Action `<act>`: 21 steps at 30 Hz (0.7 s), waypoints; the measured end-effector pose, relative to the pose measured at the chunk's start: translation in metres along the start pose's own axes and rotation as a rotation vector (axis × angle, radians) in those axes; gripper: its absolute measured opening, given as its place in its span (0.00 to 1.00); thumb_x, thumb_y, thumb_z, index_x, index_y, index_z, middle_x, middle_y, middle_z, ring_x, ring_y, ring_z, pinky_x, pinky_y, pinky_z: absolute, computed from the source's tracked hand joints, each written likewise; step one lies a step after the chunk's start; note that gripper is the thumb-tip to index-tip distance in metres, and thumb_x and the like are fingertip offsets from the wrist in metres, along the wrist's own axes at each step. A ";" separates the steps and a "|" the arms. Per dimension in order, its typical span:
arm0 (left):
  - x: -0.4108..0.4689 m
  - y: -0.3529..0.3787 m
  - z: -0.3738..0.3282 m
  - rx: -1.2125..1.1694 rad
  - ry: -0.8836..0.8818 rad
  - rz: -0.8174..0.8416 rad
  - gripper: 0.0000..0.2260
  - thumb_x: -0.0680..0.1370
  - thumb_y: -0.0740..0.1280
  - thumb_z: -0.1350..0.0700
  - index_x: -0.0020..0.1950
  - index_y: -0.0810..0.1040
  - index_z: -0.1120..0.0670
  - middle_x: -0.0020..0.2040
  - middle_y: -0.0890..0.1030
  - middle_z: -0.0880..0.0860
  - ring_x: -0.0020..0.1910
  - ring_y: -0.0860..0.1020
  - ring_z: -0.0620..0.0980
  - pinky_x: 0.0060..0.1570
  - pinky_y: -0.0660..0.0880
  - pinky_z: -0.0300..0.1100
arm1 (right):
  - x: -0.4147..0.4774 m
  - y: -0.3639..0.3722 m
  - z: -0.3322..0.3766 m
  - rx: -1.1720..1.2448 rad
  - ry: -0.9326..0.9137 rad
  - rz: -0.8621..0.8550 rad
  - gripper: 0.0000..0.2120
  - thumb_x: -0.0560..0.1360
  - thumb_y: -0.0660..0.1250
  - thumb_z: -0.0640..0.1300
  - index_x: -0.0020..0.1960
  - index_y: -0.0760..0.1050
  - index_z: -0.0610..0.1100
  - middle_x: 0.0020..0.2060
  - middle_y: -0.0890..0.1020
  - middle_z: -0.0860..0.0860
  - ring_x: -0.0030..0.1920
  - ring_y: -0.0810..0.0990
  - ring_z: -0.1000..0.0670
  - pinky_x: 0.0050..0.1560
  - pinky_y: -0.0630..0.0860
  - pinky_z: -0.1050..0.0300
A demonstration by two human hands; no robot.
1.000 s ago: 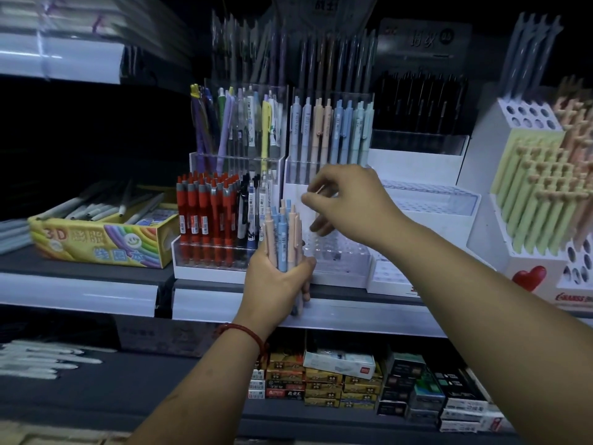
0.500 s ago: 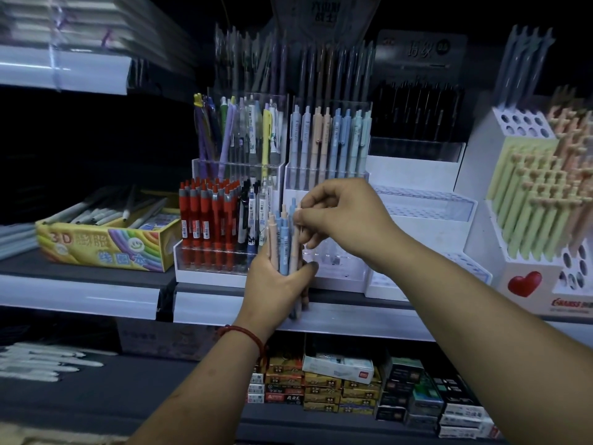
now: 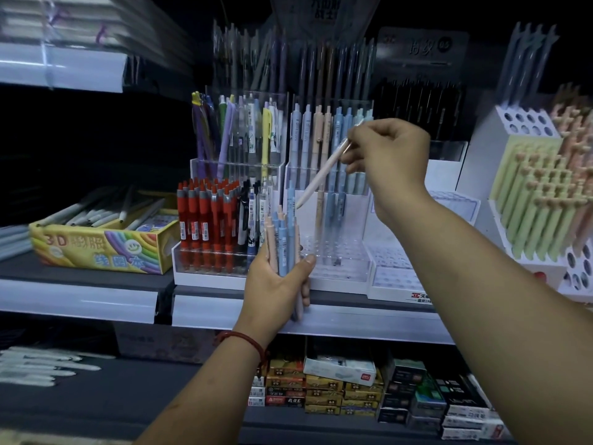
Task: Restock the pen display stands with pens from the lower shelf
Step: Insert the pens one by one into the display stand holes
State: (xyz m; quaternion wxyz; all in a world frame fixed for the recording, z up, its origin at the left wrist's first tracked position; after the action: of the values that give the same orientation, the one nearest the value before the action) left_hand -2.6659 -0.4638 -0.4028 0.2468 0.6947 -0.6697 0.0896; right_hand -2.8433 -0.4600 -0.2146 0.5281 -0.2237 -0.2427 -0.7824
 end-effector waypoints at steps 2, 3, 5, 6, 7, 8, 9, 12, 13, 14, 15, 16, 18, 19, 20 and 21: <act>0.001 0.001 0.001 -0.014 -0.002 0.007 0.09 0.79 0.74 0.59 0.54 0.75 0.56 0.30 0.77 0.57 0.27 0.75 0.54 0.30 0.77 0.47 | 0.003 -0.006 -0.003 -0.001 -0.021 -0.062 0.04 0.75 0.69 0.33 0.49 0.81 0.33 0.29 0.82 0.46 0.29 0.82 0.48 0.31 0.78 0.57; 0.001 0.001 0.001 -0.022 -0.005 0.008 0.09 0.79 0.74 0.59 0.54 0.75 0.57 0.30 0.77 0.57 0.27 0.75 0.54 0.29 0.77 0.46 | 0.003 -0.009 -0.004 -0.014 -0.043 -0.092 0.05 0.75 0.69 0.34 0.49 0.80 0.34 0.30 0.82 0.46 0.29 0.83 0.49 0.31 0.79 0.56; 0.002 0.001 0.001 -0.036 -0.008 0.013 0.10 0.79 0.74 0.60 0.55 0.75 0.57 0.30 0.77 0.57 0.27 0.75 0.54 0.29 0.77 0.46 | 0.002 -0.010 -0.005 -0.070 -0.087 -0.122 0.04 0.74 0.69 0.35 0.49 0.80 0.36 0.32 0.83 0.45 0.30 0.84 0.49 0.33 0.81 0.54; 0.002 0.001 0.002 -0.040 -0.009 0.013 0.10 0.79 0.74 0.60 0.56 0.74 0.58 0.30 0.77 0.56 0.27 0.75 0.54 0.29 0.76 0.47 | 0.002 -0.007 -0.008 -0.108 -0.101 -0.113 0.03 0.75 0.70 0.36 0.48 0.79 0.38 0.34 0.83 0.44 0.31 0.85 0.48 0.35 0.83 0.51; 0.002 0.000 0.002 -0.043 -0.008 0.013 0.10 0.79 0.74 0.60 0.56 0.74 0.58 0.30 0.77 0.56 0.27 0.75 0.54 0.30 0.76 0.47 | 0.001 -0.003 -0.012 -0.154 -0.118 -0.088 0.02 0.75 0.70 0.36 0.47 0.79 0.40 0.35 0.83 0.43 0.33 0.85 0.47 0.36 0.84 0.49; 0.002 0.000 0.002 -0.044 -0.005 0.014 0.10 0.79 0.74 0.60 0.55 0.74 0.58 0.30 0.77 0.57 0.27 0.75 0.55 0.30 0.76 0.47 | -0.001 0.002 -0.015 -0.213 -0.143 -0.051 0.01 0.75 0.70 0.38 0.46 0.78 0.42 0.36 0.83 0.43 0.34 0.86 0.45 0.38 0.85 0.46; 0.001 0.000 0.002 -0.042 -0.002 0.014 0.10 0.79 0.73 0.60 0.55 0.74 0.58 0.30 0.77 0.57 0.27 0.74 0.55 0.30 0.76 0.47 | -0.002 0.009 -0.019 -0.282 -0.174 -0.006 0.01 0.75 0.70 0.40 0.46 0.78 0.44 0.36 0.83 0.44 0.36 0.86 0.44 0.40 0.84 0.44; 0.002 0.000 0.002 -0.038 0.004 0.010 0.09 0.78 0.74 0.60 0.53 0.75 0.57 0.30 0.76 0.57 0.27 0.75 0.55 0.30 0.76 0.46 | -0.009 0.028 -0.033 -0.441 -0.241 0.126 0.01 0.76 0.69 0.41 0.47 0.78 0.45 0.36 0.83 0.47 0.38 0.85 0.44 0.43 0.84 0.43; 0.002 0.000 0.002 -0.040 0.004 0.009 0.09 0.78 0.74 0.60 0.53 0.75 0.57 0.30 0.76 0.57 0.27 0.75 0.55 0.30 0.76 0.46 | -0.010 0.032 -0.037 -0.471 -0.254 0.153 0.01 0.77 0.69 0.40 0.48 0.78 0.44 0.36 0.83 0.47 0.38 0.85 0.44 0.44 0.84 0.43; 0.002 0.000 0.002 -0.043 0.003 0.009 0.09 0.78 0.74 0.60 0.53 0.75 0.56 0.30 0.76 0.57 0.27 0.74 0.55 0.30 0.76 0.46 | -0.010 0.035 -0.040 -0.499 -0.264 0.175 0.02 0.77 0.68 0.40 0.49 0.79 0.42 0.36 0.83 0.47 0.38 0.85 0.44 0.44 0.84 0.43; 0.002 0.000 0.002 -0.045 0.003 0.010 0.09 0.78 0.74 0.60 0.53 0.75 0.56 0.30 0.76 0.56 0.27 0.74 0.55 0.30 0.76 0.46 | -0.011 0.038 -0.044 -0.530 -0.272 0.194 0.02 0.78 0.68 0.39 0.49 0.79 0.41 0.37 0.83 0.46 0.38 0.85 0.44 0.43 0.84 0.43; 0.002 0.000 0.002 -0.044 0.003 0.010 0.09 0.78 0.74 0.60 0.53 0.75 0.57 0.30 0.76 0.56 0.27 0.75 0.55 0.29 0.76 0.45 | -0.012 0.041 -0.046 -0.563 -0.281 0.213 0.02 0.78 0.68 0.39 0.50 0.79 0.41 0.38 0.83 0.45 0.39 0.85 0.43 0.44 0.84 0.43; 0.001 0.000 0.002 -0.042 0.003 0.010 0.10 0.78 0.74 0.61 0.54 0.74 0.57 0.30 0.76 0.56 0.27 0.75 0.54 0.29 0.76 0.45 | -0.013 0.045 -0.046 -0.599 -0.311 0.229 0.02 0.79 0.68 0.38 0.50 0.79 0.40 0.38 0.83 0.44 0.39 0.85 0.44 0.45 0.83 0.44; 0.001 0.000 0.002 -0.040 0.004 0.011 0.09 0.78 0.74 0.61 0.54 0.74 0.57 0.30 0.76 0.56 0.27 0.74 0.54 0.29 0.76 0.45 | -0.013 0.045 -0.044 -0.600 -0.330 0.215 0.03 0.79 0.67 0.38 0.50 0.79 0.40 0.39 0.83 0.45 0.40 0.85 0.44 0.46 0.83 0.44; 0.002 0.000 0.002 -0.038 0.006 0.011 0.09 0.78 0.74 0.61 0.53 0.74 0.57 0.30 0.76 0.56 0.27 0.74 0.54 0.29 0.76 0.45 | -0.013 0.044 -0.040 -0.594 -0.349 0.189 0.03 0.79 0.67 0.39 0.51 0.79 0.39 0.39 0.83 0.45 0.40 0.84 0.44 0.47 0.83 0.44; 0.002 0.000 0.002 -0.037 0.008 0.010 0.09 0.78 0.74 0.61 0.53 0.74 0.57 0.30 0.76 0.56 0.27 0.74 0.55 0.29 0.76 0.45 | -0.012 0.041 -0.037 -0.583 -0.364 0.162 0.04 0.79 0.67 0.39 0.51 0.79 0.40 0.39 0.83 0.45 0.41 0.84 0.44 0.48 0.83 0.45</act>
State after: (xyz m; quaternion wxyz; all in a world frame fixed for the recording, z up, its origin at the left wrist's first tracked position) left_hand -2.6665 -0.4664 -0.4039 0.2619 0.6861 -0.6738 0.0815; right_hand -2.8041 -0.4876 -0.2447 0.4505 -0.5194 -0.0807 -0.7216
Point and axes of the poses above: each hand's wrist, its own x-axis towards the middle knuckle, its own y-axis out of the palm, z = x × y, the point moved 9 cm from there along x, towards the middle knuckle
